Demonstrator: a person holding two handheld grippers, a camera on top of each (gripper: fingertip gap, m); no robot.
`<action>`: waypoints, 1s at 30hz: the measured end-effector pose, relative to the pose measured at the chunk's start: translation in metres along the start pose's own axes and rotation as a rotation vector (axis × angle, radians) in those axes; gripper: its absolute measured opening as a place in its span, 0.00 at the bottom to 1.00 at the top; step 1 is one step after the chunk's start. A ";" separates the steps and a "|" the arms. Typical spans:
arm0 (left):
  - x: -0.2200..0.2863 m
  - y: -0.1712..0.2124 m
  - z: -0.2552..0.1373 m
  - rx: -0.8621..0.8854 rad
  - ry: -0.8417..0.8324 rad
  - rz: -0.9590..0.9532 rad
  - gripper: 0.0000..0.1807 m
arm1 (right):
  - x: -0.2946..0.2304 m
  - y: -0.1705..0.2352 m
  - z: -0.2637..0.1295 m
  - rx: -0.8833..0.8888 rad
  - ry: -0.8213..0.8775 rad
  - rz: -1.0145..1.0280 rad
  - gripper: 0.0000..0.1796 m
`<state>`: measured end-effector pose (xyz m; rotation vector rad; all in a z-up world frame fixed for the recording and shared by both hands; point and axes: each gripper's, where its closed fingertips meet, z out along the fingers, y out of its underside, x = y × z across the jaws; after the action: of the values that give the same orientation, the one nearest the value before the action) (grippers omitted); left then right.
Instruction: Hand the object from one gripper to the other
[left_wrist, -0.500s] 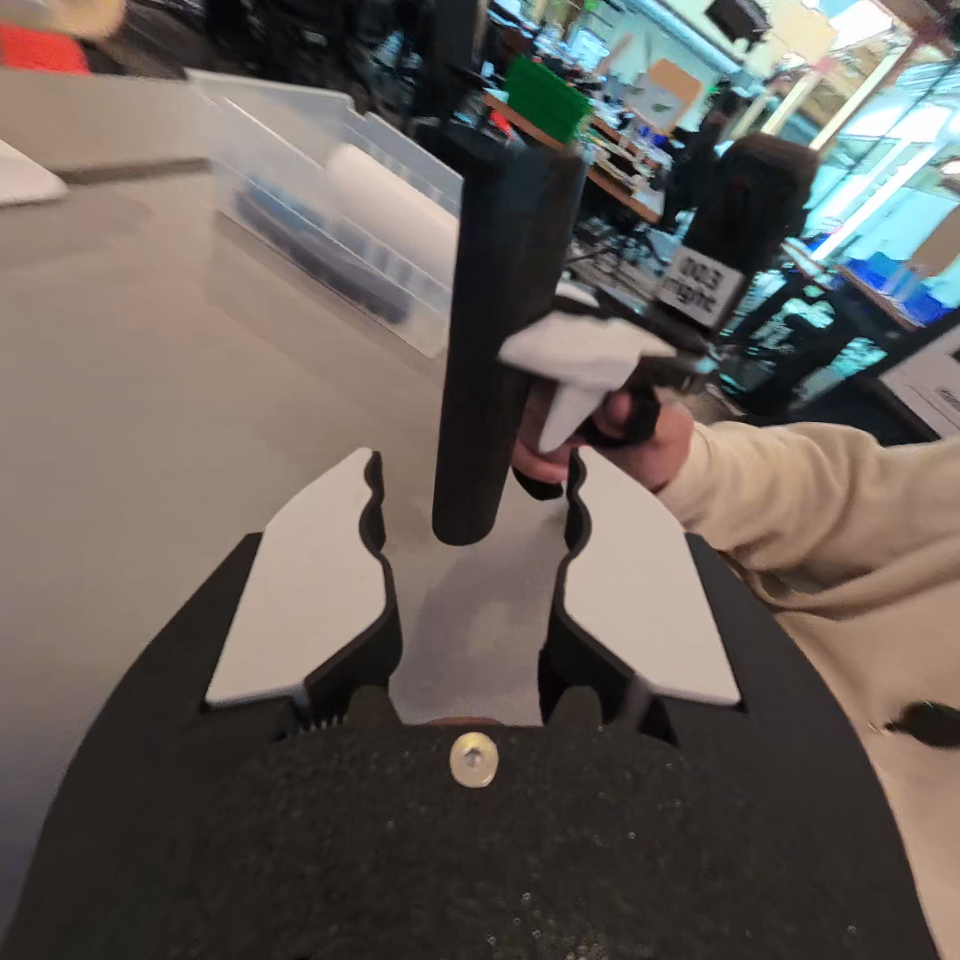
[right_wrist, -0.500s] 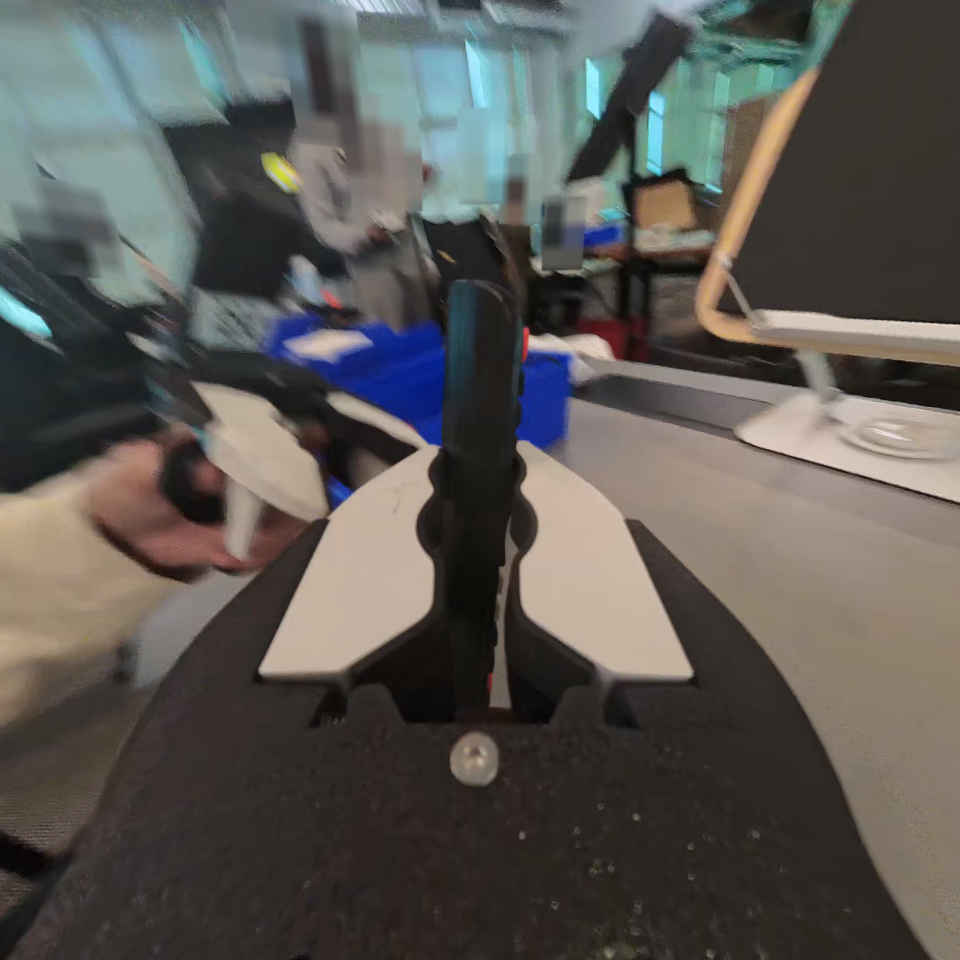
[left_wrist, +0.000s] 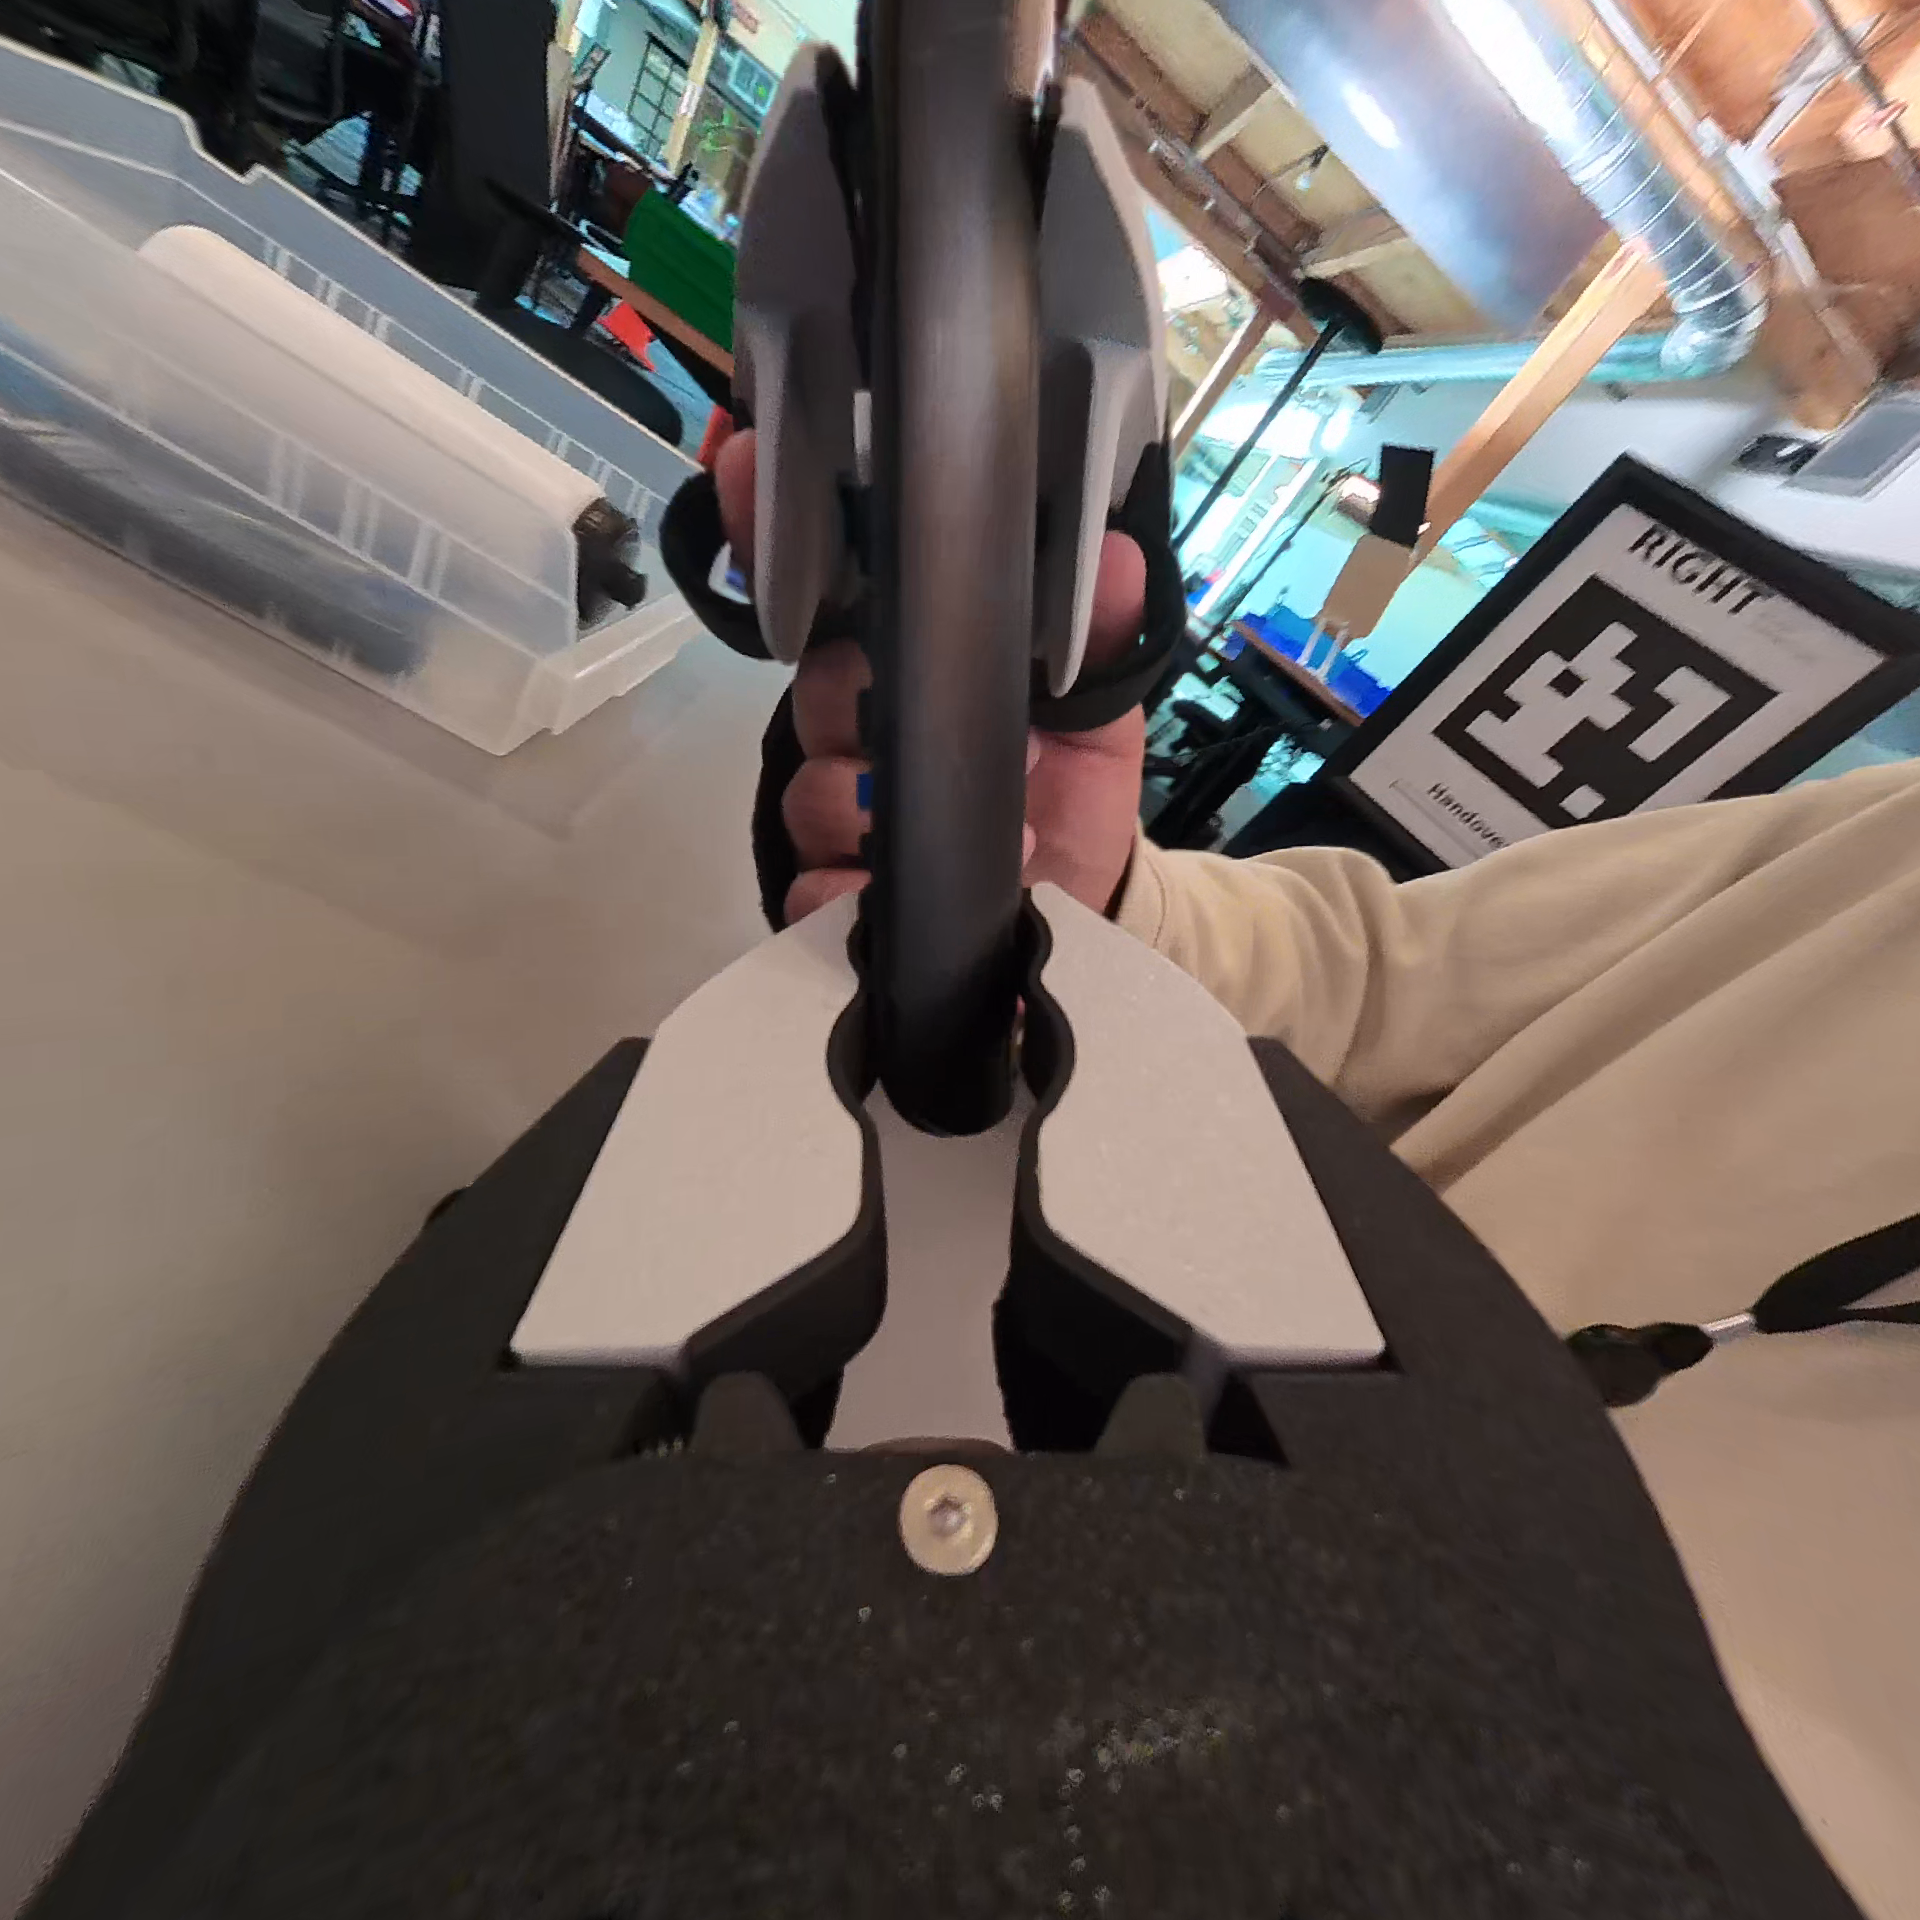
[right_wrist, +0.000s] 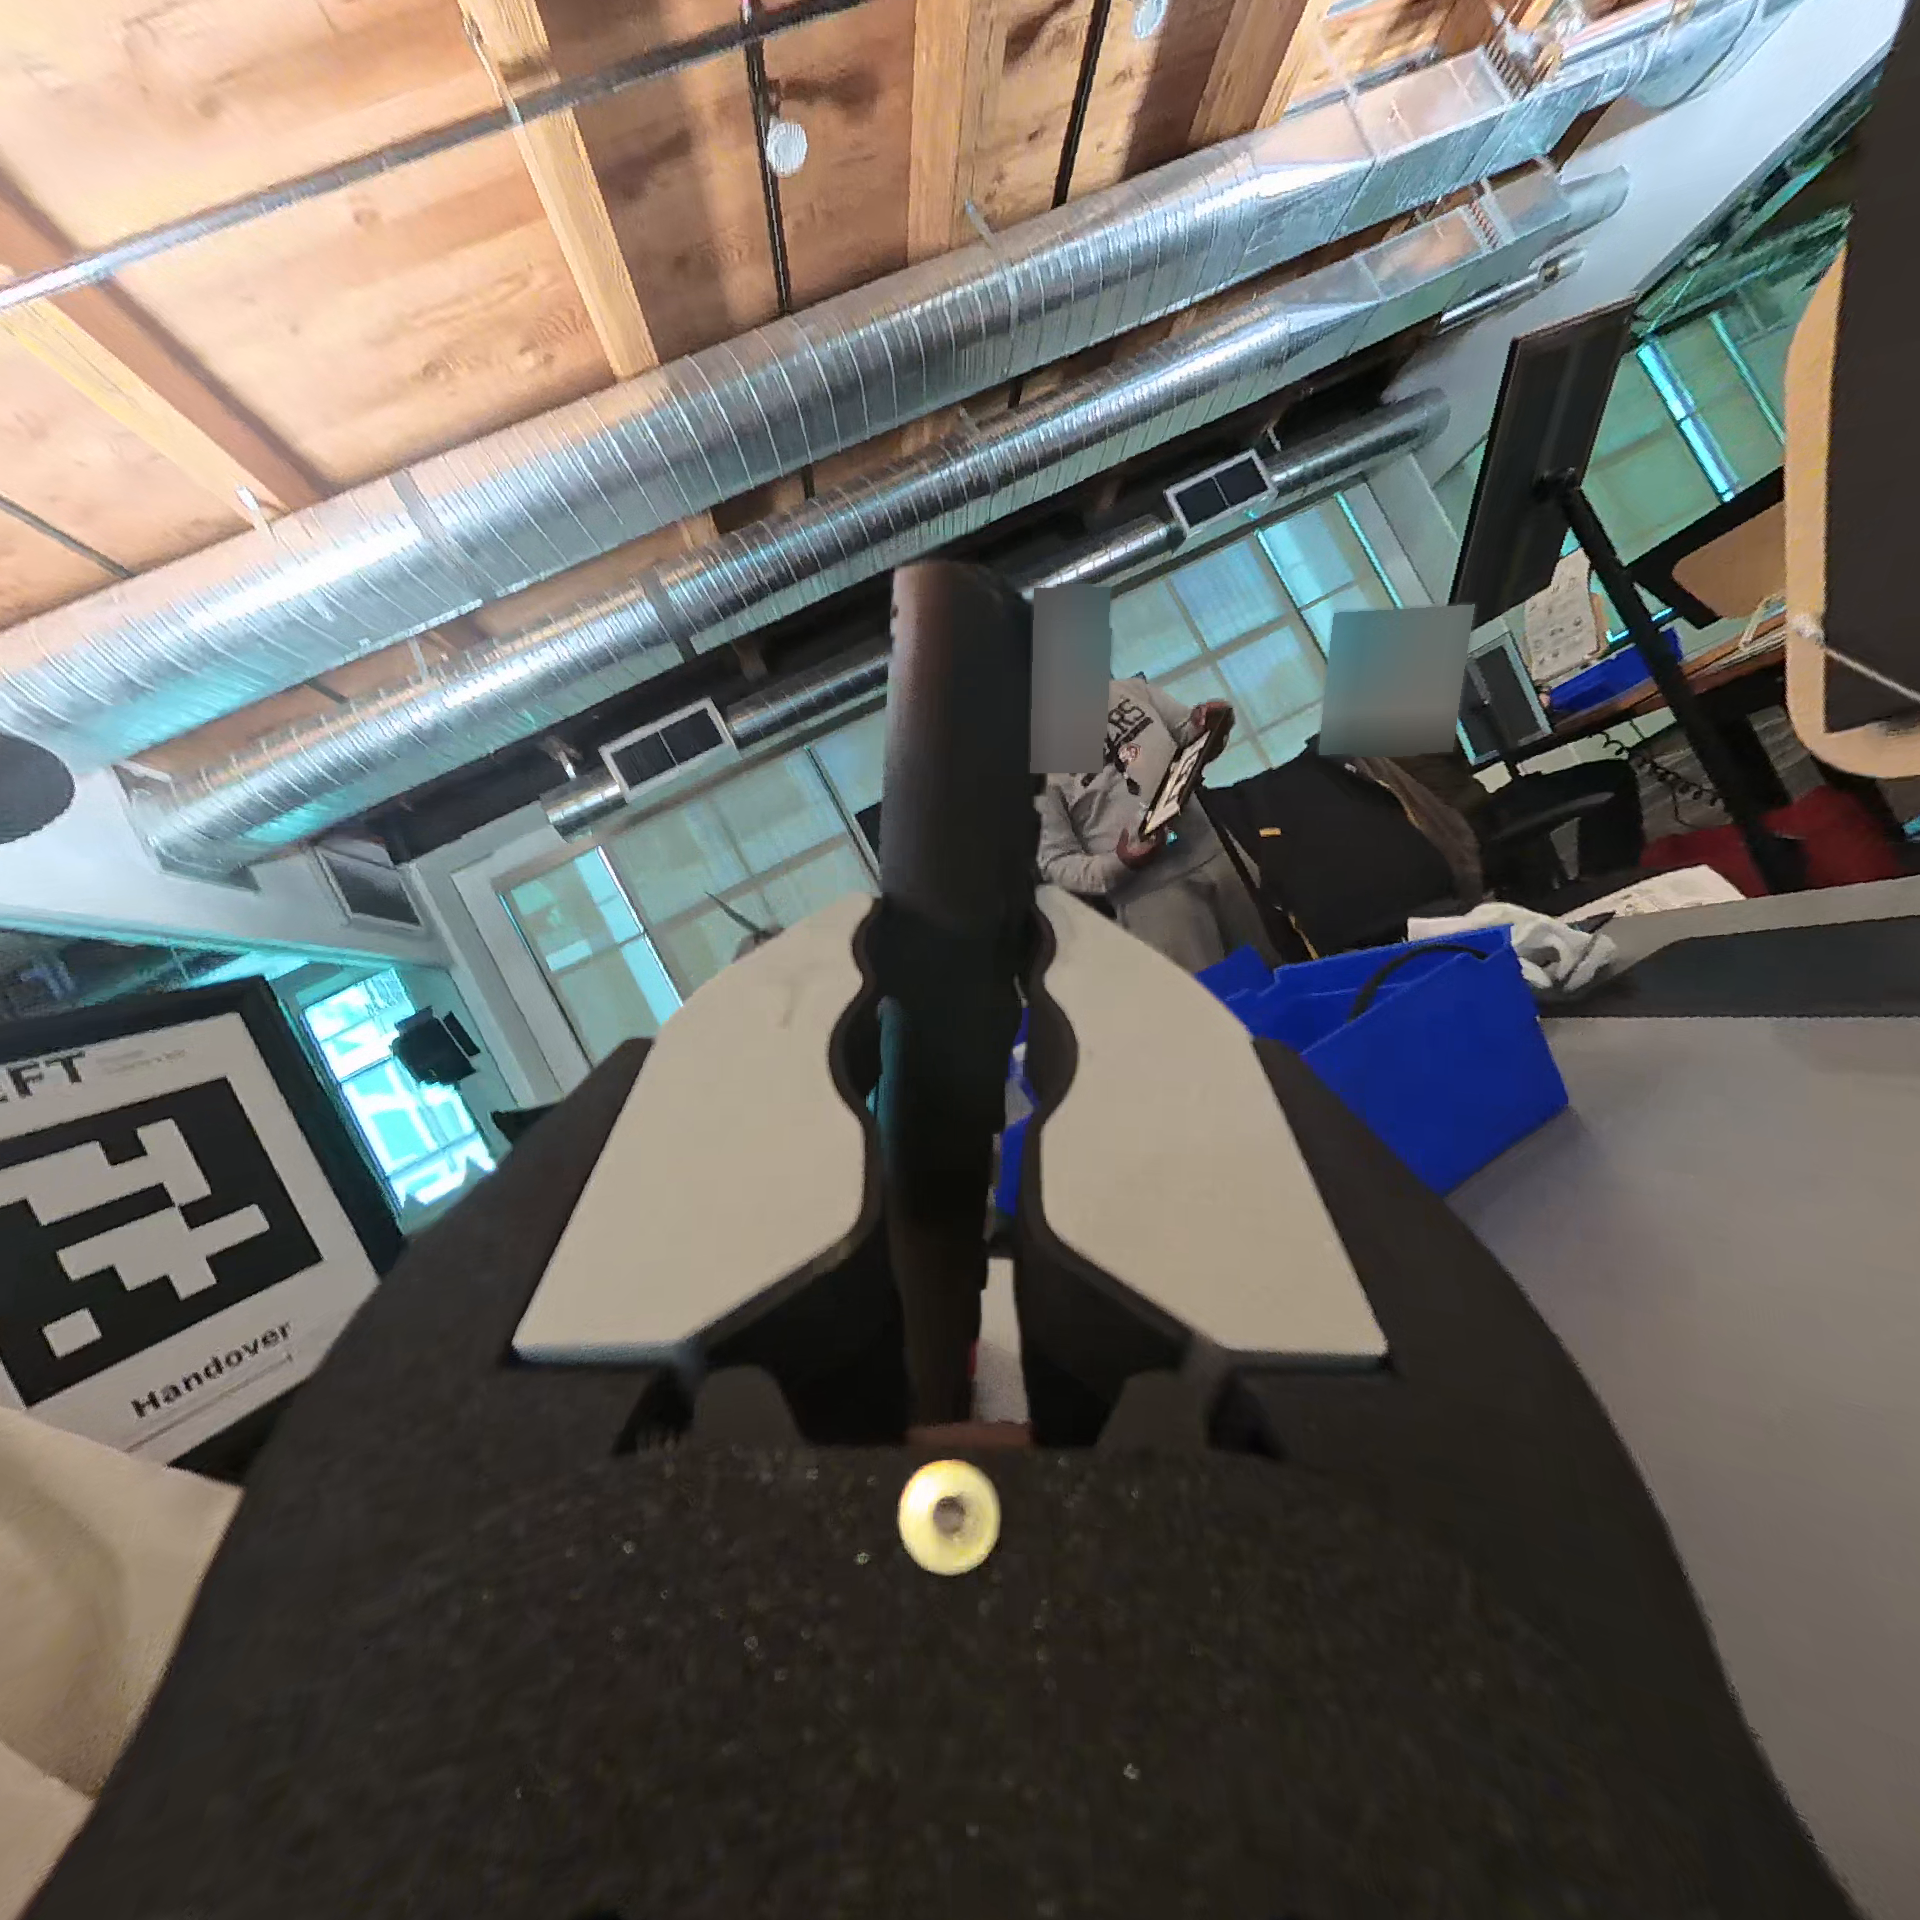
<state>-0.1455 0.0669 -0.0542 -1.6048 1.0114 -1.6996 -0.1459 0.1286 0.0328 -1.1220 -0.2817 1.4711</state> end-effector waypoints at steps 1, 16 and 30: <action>-0.001 0.000 -0.001 -0.010 -0.022 0.019 0.12 | 0.000 0.001 0.000 -0.022 -0.005 -0.007 0.13; -0.083 0.039 -0.066 -0.550 -0.742 0.498 0.12 | 0.023 0.001 -0.074 -0.989 0.186 -0.827 0.31; -0.088 0.047 -0.056 -0.852 -0.974 0.959 0.13 | 0.078 0.086 -0.109 -1.531 0.210 -1.251 0.16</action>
<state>-0.1956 0.1215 -0.1409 -1.6206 1.6027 0.2293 -0.1052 0.1273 -0.1209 -1.6485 -1.7473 -0.2293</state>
